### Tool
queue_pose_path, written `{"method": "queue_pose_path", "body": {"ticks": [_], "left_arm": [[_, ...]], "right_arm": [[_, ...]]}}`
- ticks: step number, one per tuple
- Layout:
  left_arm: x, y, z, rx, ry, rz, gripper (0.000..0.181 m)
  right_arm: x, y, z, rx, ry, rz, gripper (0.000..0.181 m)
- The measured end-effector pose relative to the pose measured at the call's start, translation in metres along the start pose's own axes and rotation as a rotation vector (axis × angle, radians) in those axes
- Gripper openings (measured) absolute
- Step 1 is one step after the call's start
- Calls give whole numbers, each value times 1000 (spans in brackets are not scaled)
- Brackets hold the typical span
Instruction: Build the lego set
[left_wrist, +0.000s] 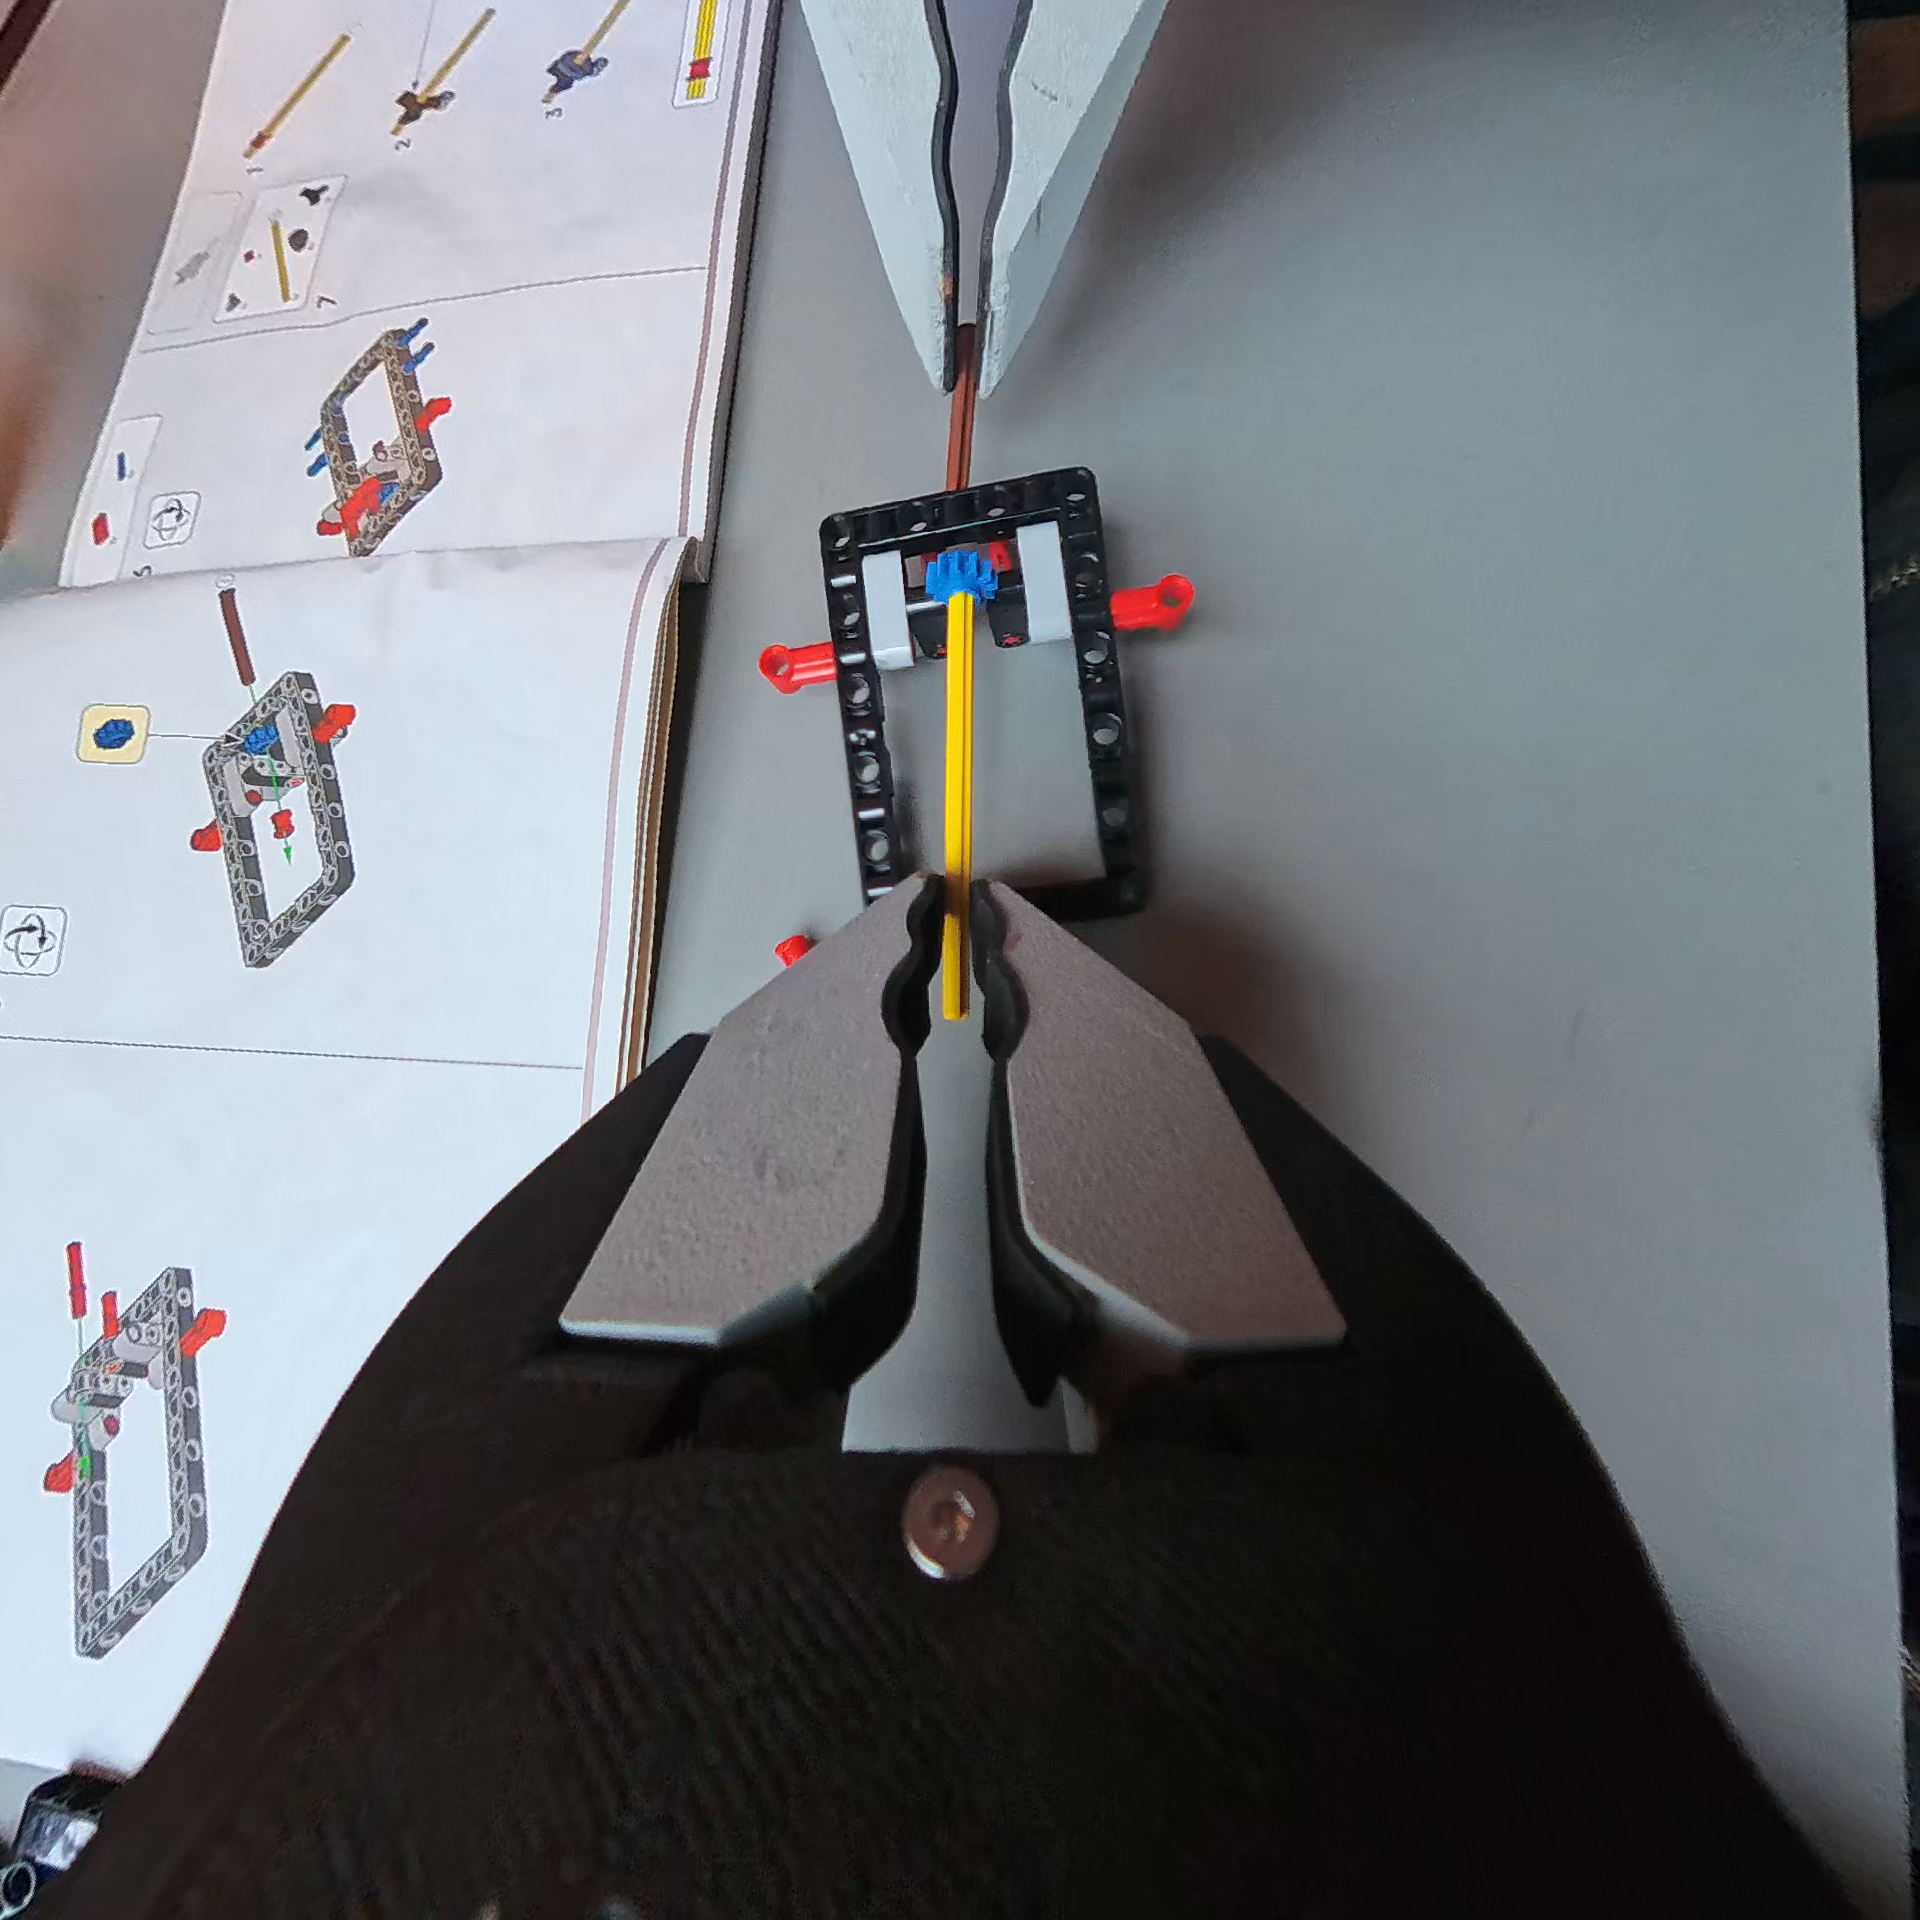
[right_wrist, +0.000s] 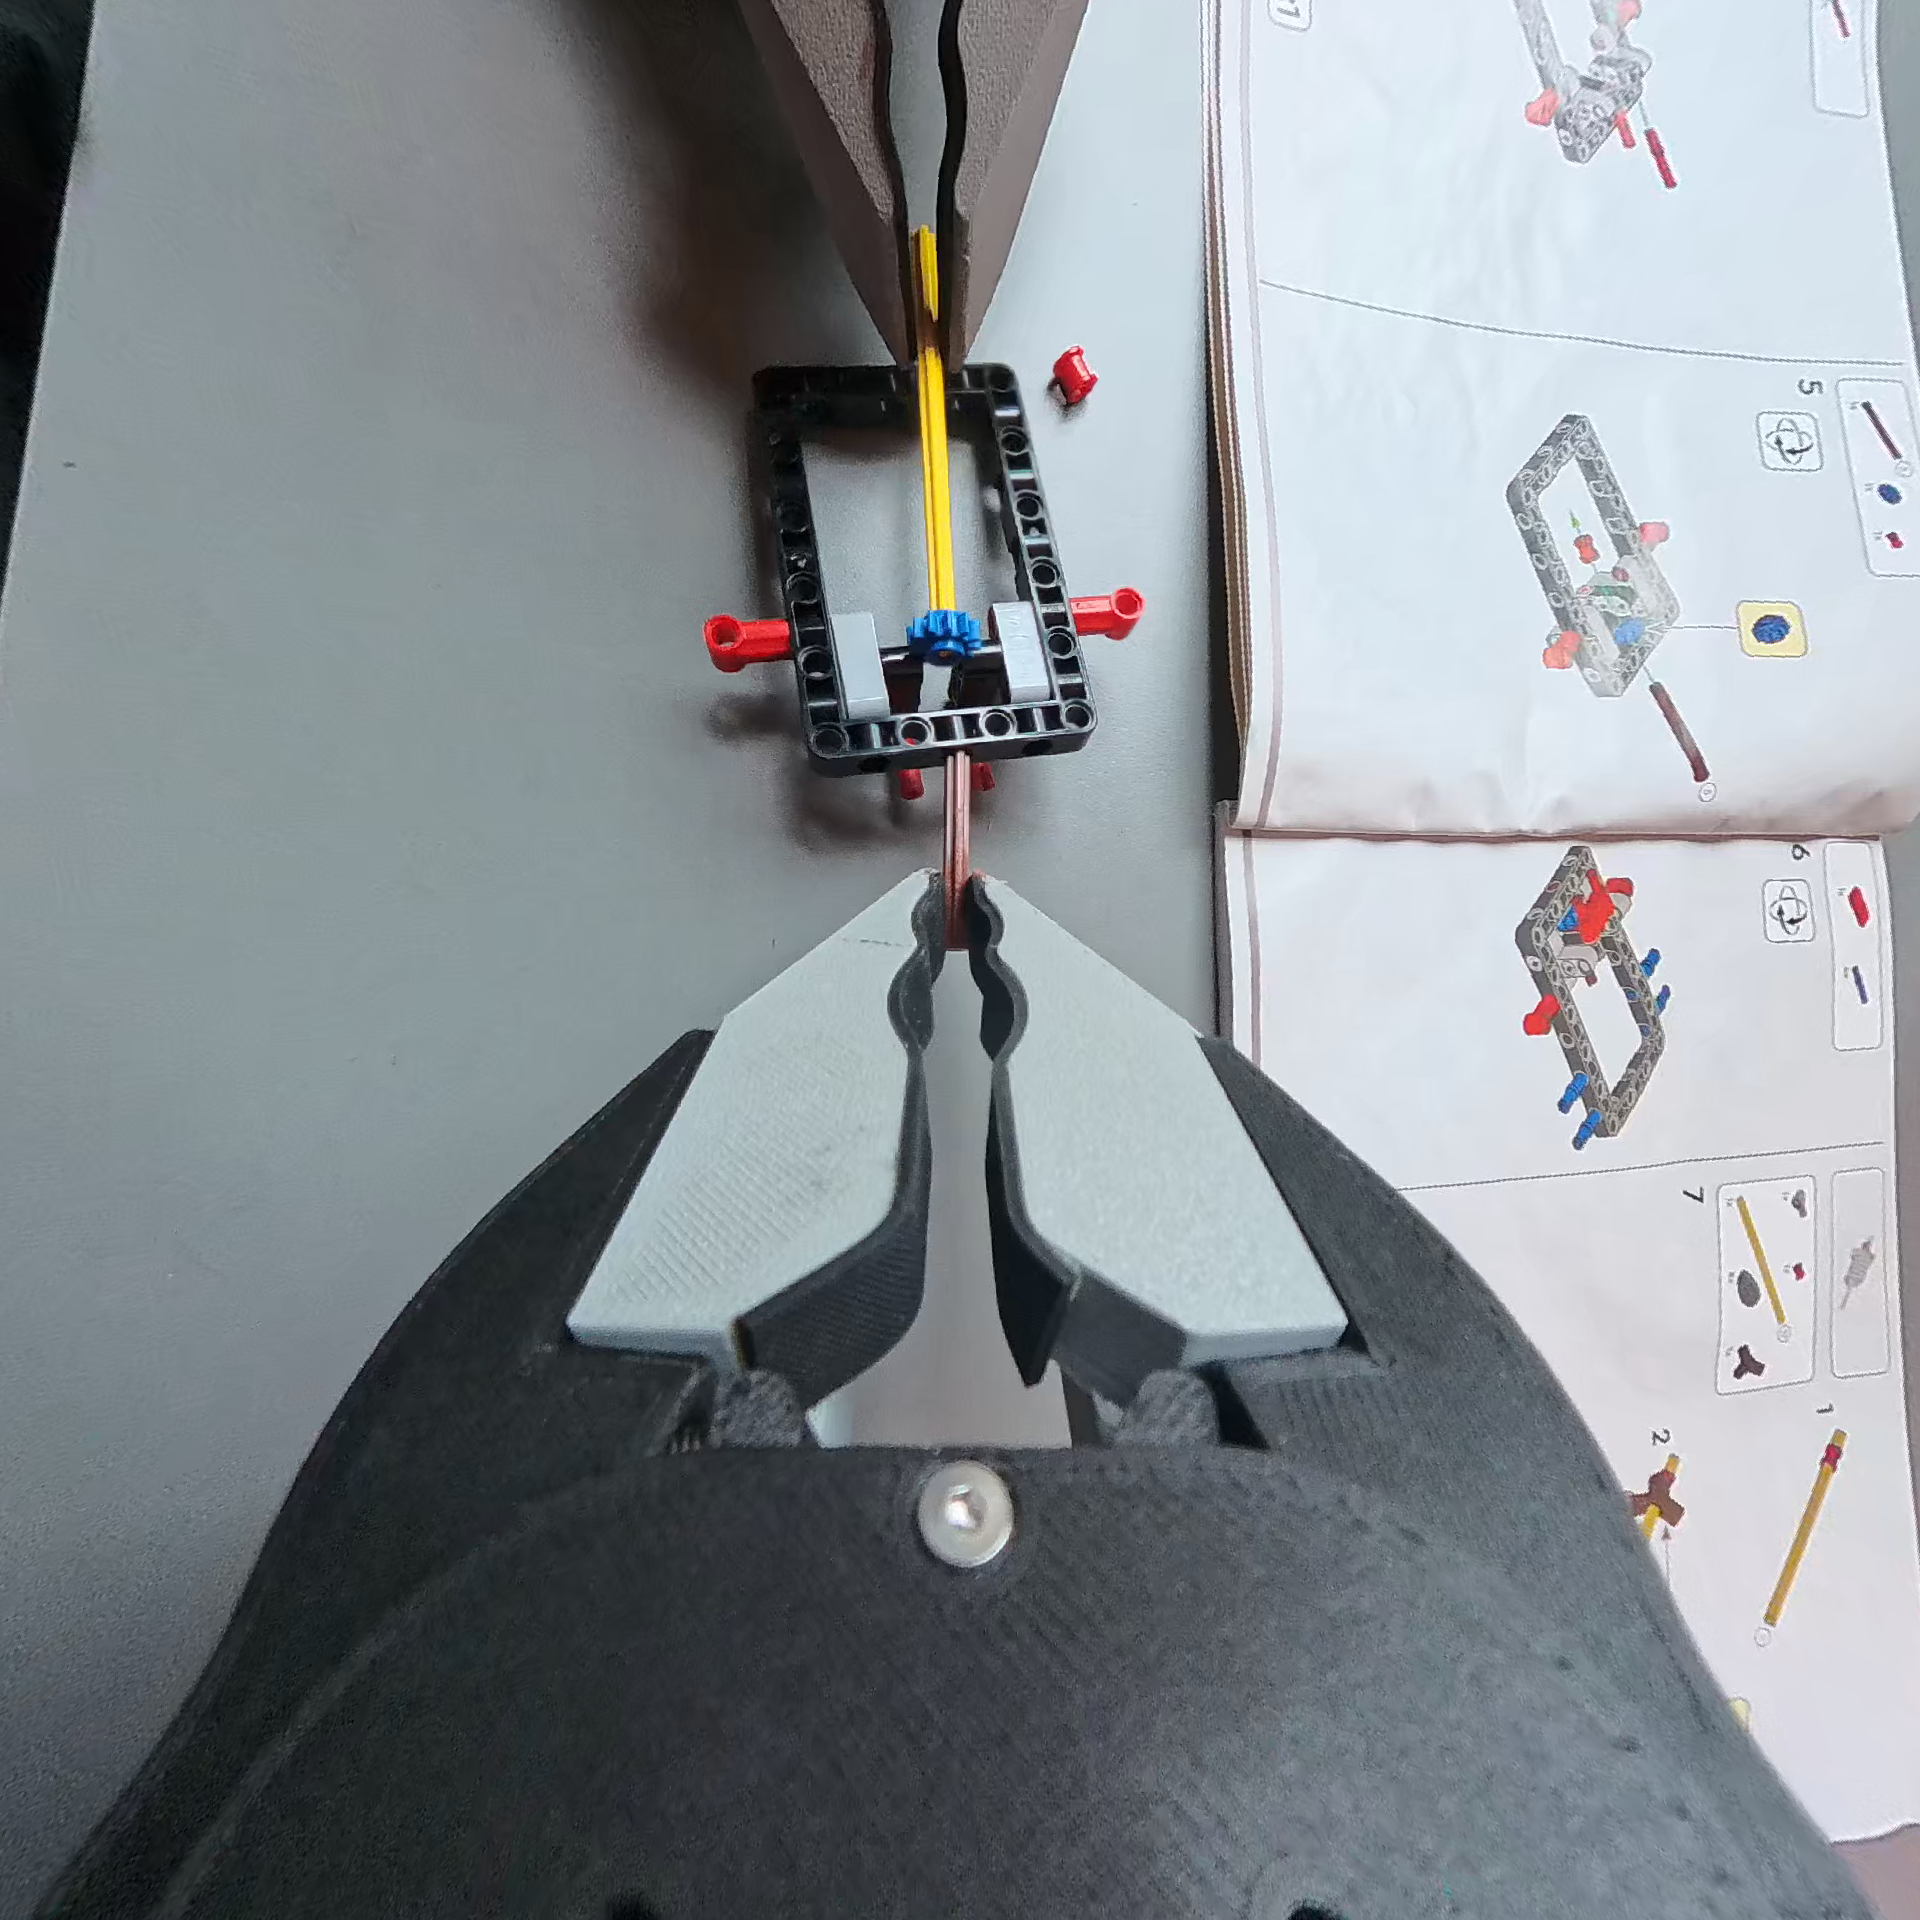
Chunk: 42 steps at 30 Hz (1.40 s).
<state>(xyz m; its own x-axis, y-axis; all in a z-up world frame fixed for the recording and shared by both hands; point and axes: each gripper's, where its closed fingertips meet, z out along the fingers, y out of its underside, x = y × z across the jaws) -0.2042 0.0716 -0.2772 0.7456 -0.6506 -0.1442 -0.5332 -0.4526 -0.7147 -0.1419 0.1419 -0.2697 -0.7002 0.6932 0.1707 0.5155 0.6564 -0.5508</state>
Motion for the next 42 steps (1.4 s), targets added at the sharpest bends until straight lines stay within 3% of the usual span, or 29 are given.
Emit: {"method": "queue_pose_path", "body": {"ticks": [11, 20, 24, 42], "left_arm": [[10, -7, 3, -32, -15, -163, 3], [16, -9, 4, -7, -23, -105, 2], [17, -2, -1, -40, -95, -74, 3], [12, 5, -4, 32, -57, -101, 2]], "right_arm": [[1, 1, 2, -1, 21, -123, 1], [-9, 2, 1, -29, -14, -140, 1], [-9, 0, 2, -42, -36, -141, 1], [-9, -6, 3, -121, -52, -84, 1]]}}
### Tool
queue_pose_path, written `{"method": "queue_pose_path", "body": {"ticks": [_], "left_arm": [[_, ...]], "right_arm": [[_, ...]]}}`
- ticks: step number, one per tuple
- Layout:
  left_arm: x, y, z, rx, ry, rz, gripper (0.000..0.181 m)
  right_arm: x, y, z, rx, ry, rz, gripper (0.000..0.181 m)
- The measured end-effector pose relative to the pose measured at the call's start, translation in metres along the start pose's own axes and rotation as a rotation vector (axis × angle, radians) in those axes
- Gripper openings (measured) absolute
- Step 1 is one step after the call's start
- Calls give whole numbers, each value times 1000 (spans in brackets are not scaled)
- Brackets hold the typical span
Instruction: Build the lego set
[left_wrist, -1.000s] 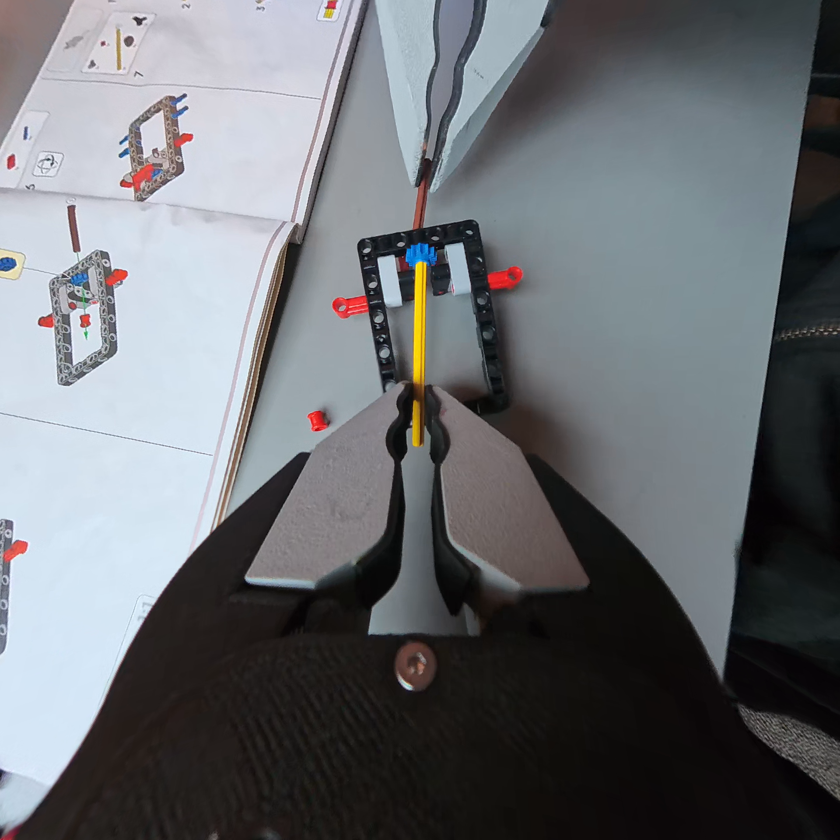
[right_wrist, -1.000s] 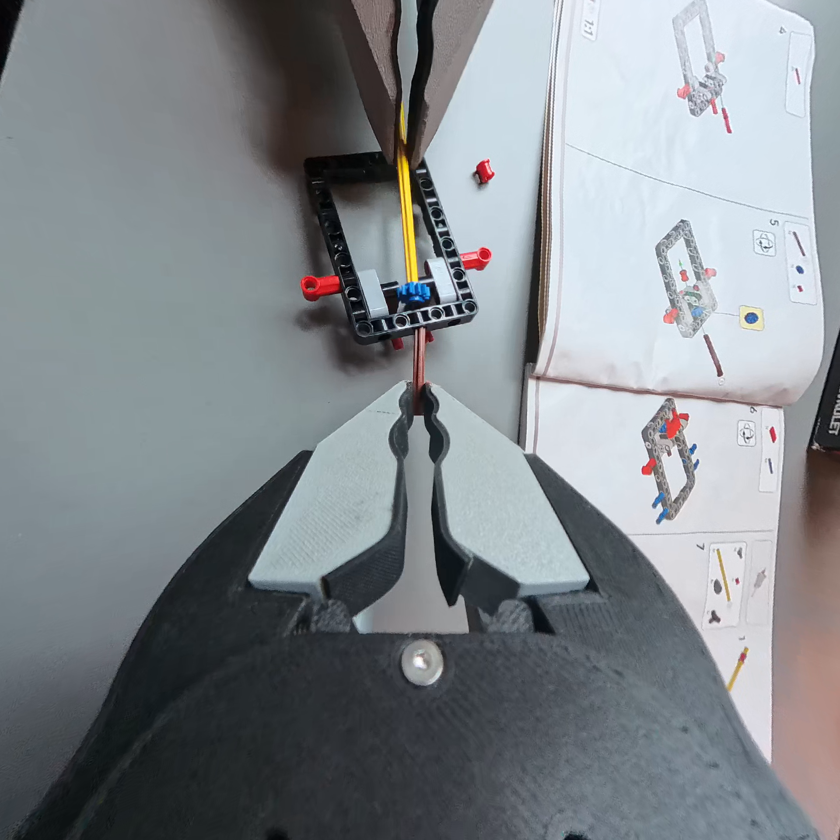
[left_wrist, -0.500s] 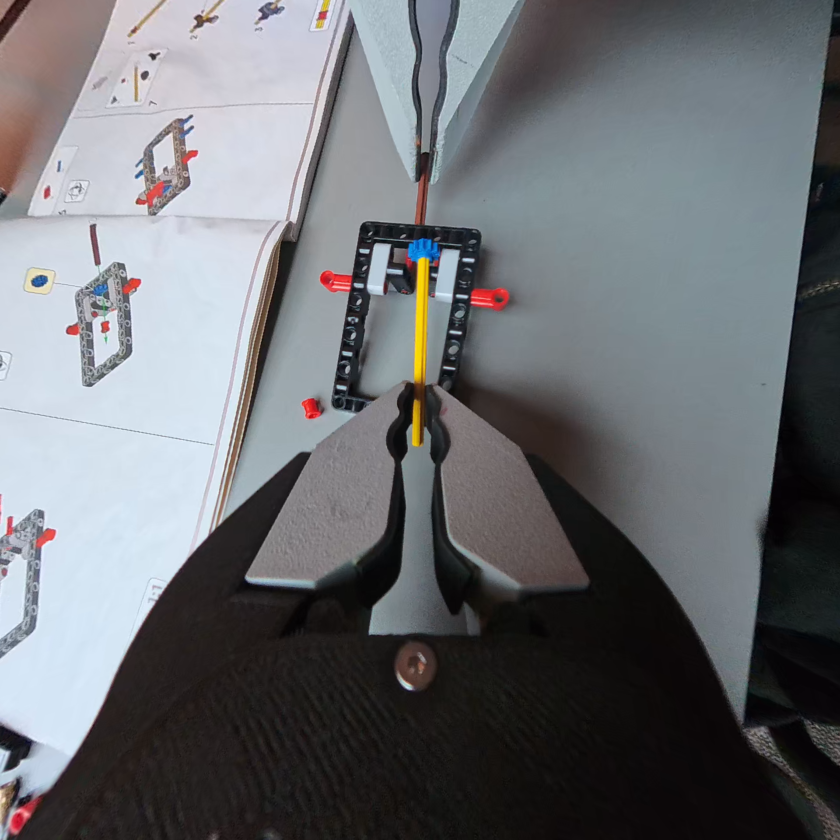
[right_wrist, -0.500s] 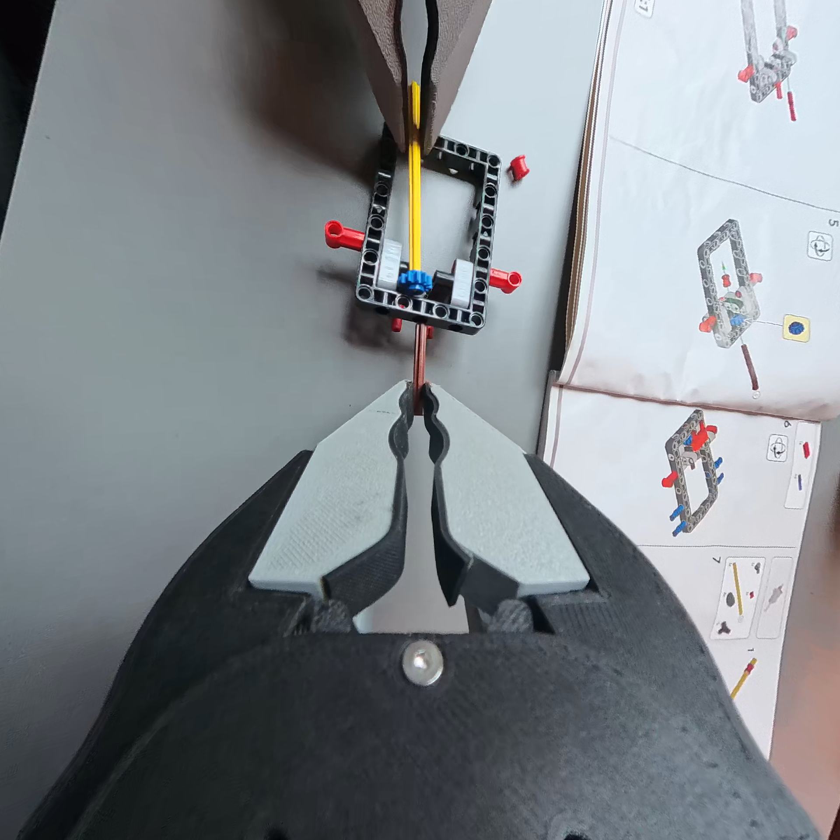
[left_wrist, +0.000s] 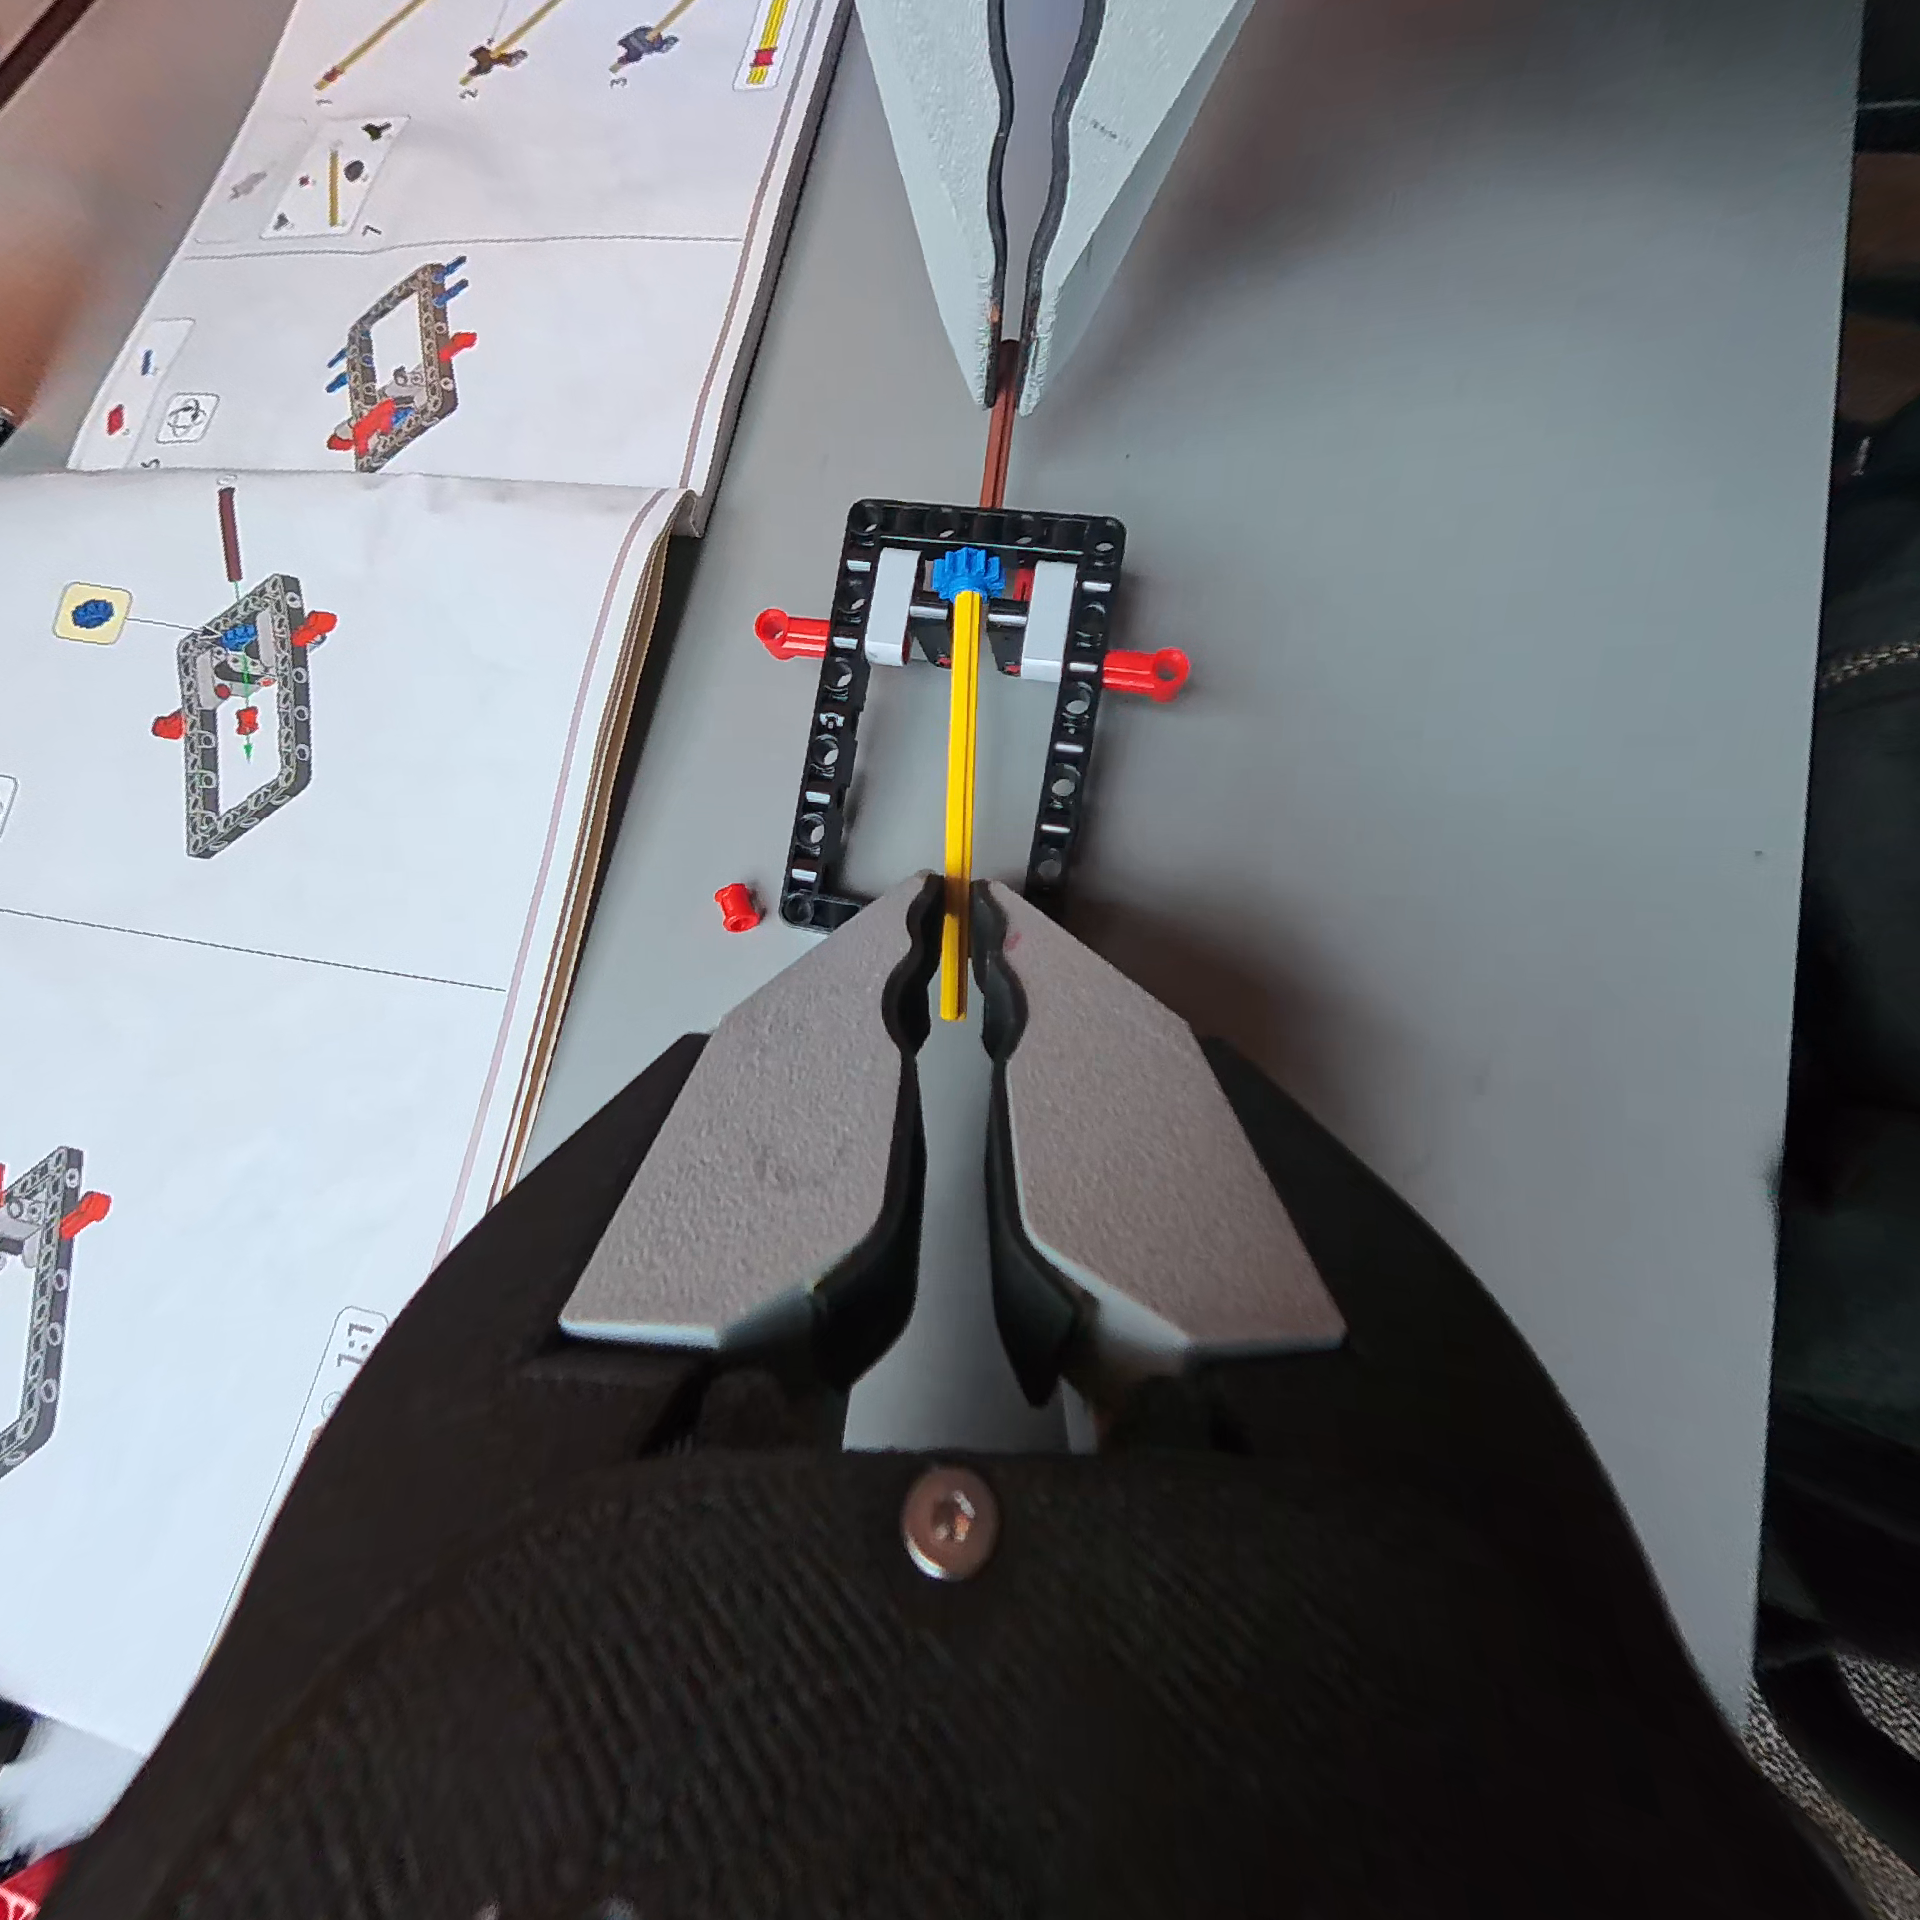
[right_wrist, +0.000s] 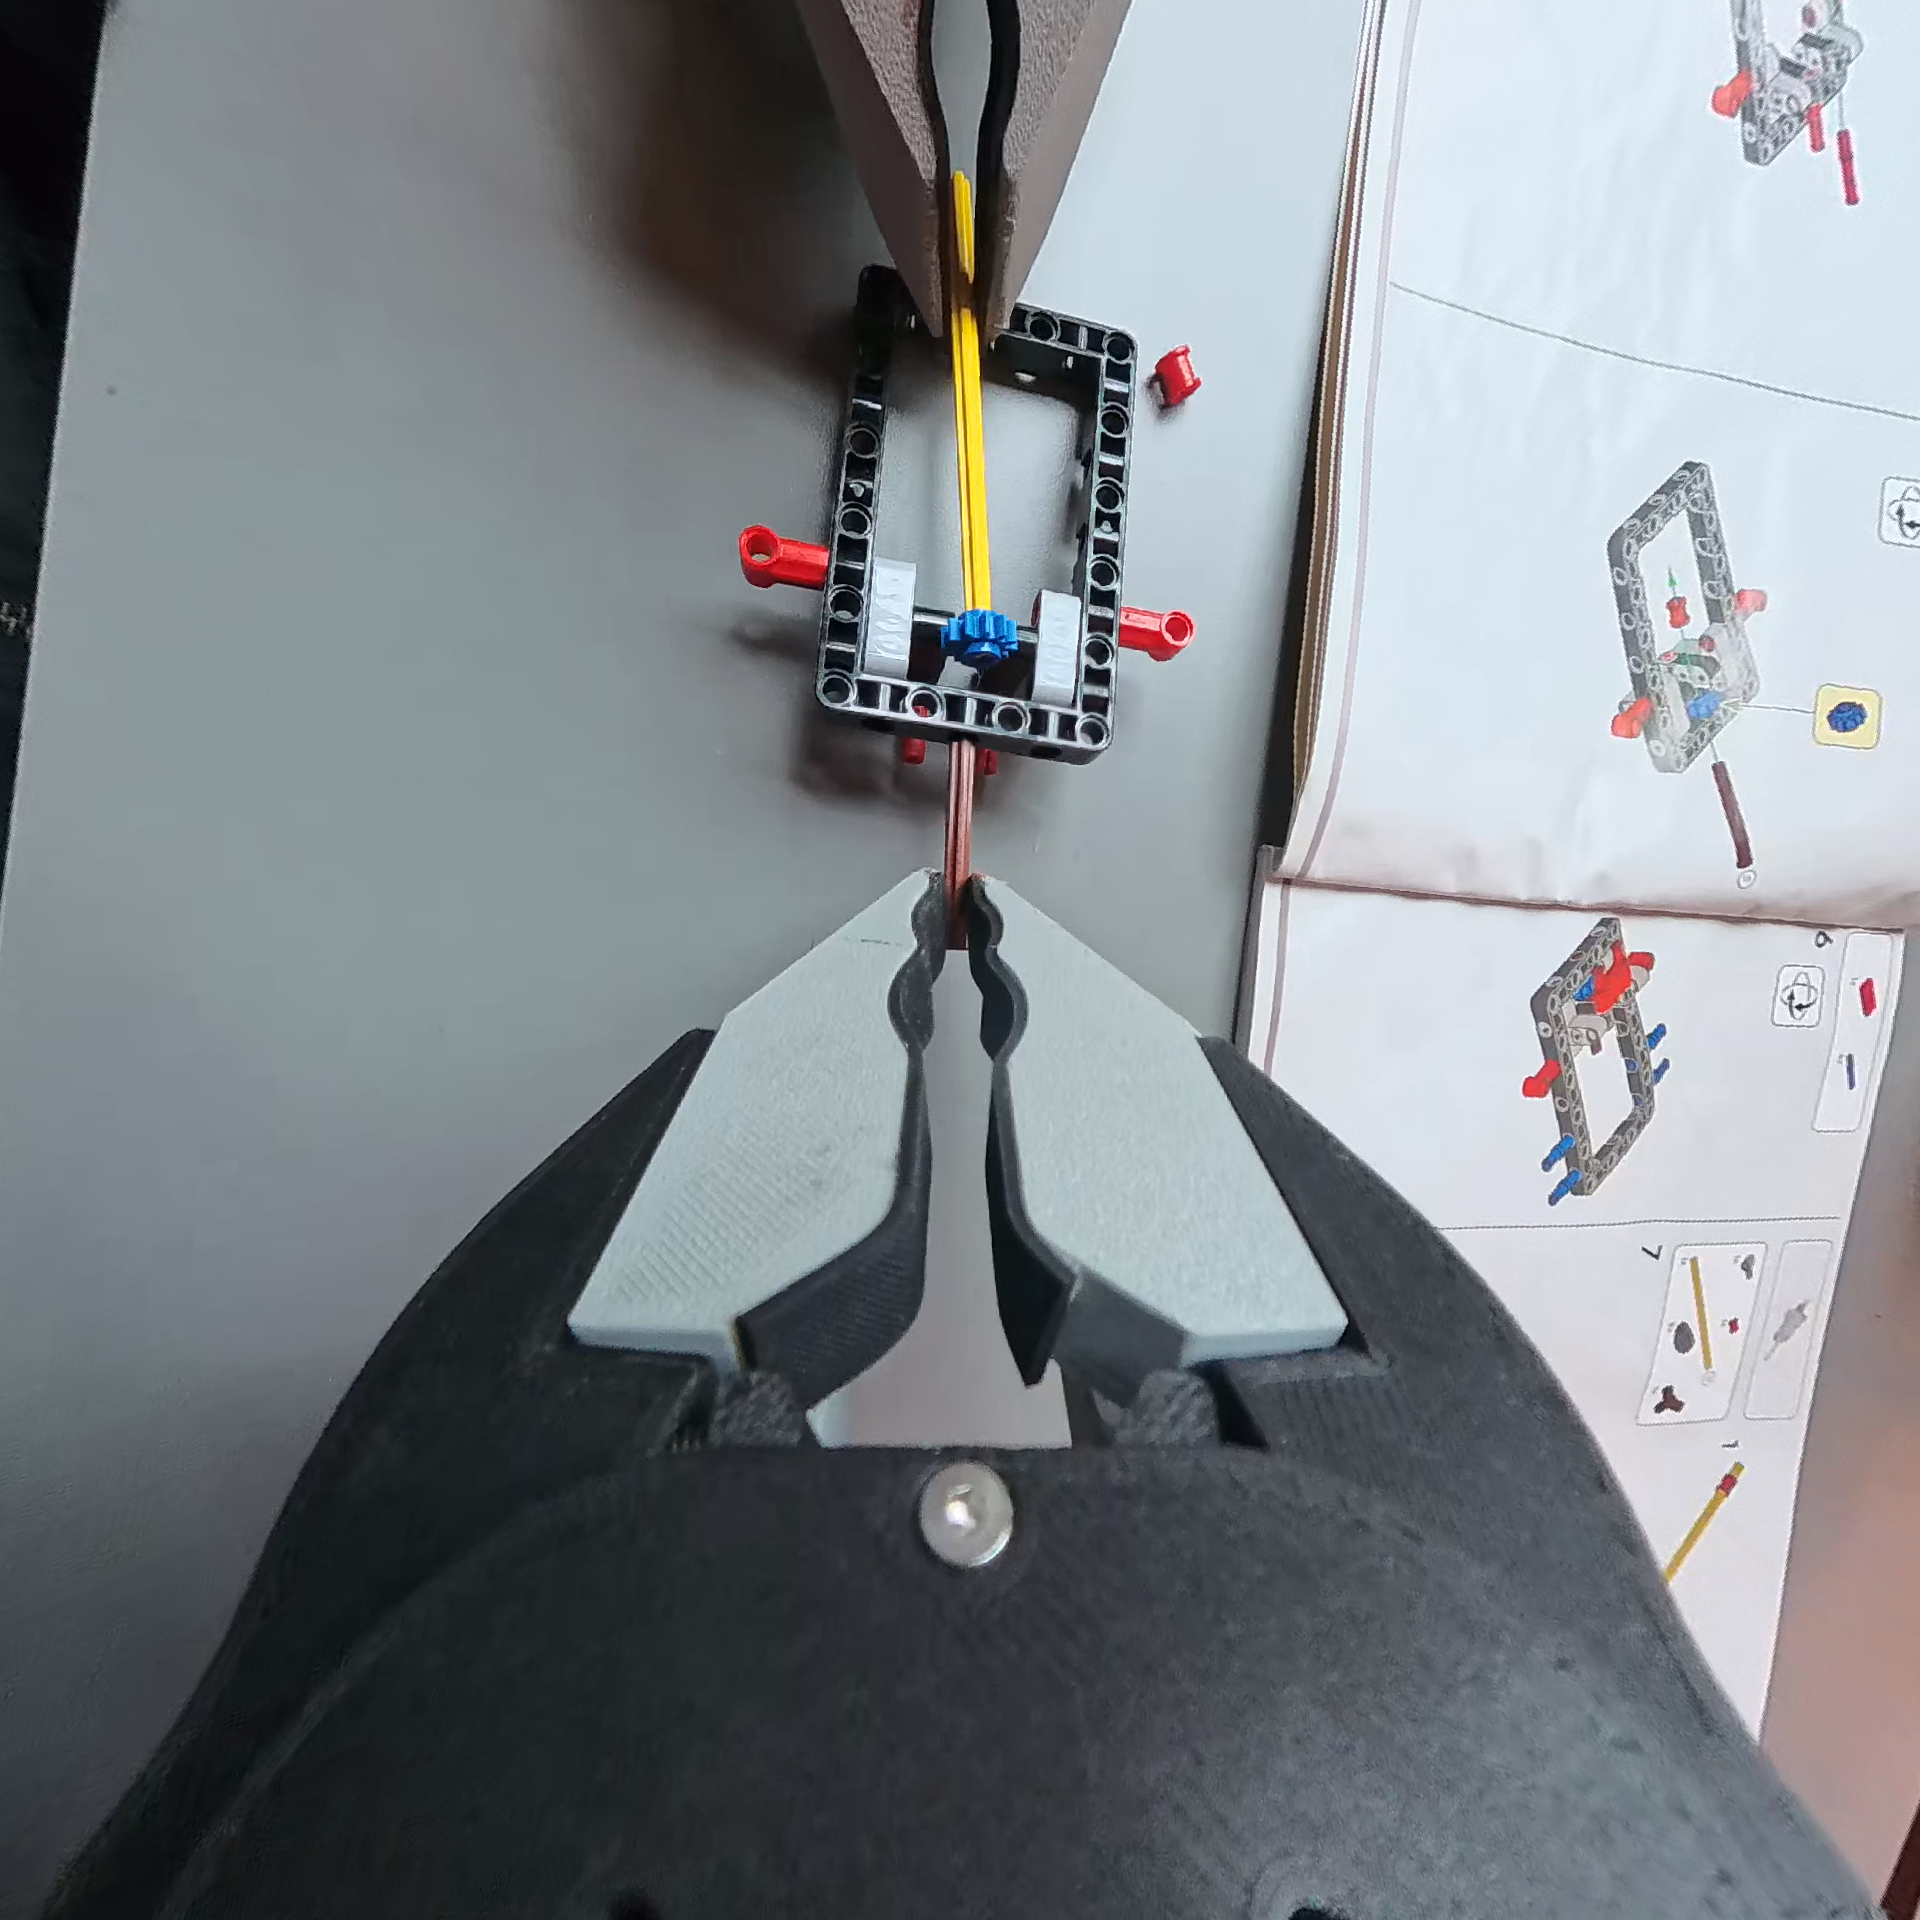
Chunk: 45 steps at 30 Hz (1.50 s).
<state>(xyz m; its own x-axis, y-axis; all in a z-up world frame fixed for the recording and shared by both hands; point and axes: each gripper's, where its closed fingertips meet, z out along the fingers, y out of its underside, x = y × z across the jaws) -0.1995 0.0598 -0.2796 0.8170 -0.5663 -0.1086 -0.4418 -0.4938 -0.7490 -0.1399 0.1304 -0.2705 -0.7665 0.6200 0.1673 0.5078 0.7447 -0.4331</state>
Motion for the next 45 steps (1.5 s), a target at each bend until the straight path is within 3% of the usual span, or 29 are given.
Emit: {"method": "queue_pose_path", "body": {"ticks": [45], "left_arm": [[-10, 6, -4, -2, 2, 33, 3]], "right_arm": [[8, -13, 8, -61, -1, 13, 1]]}}
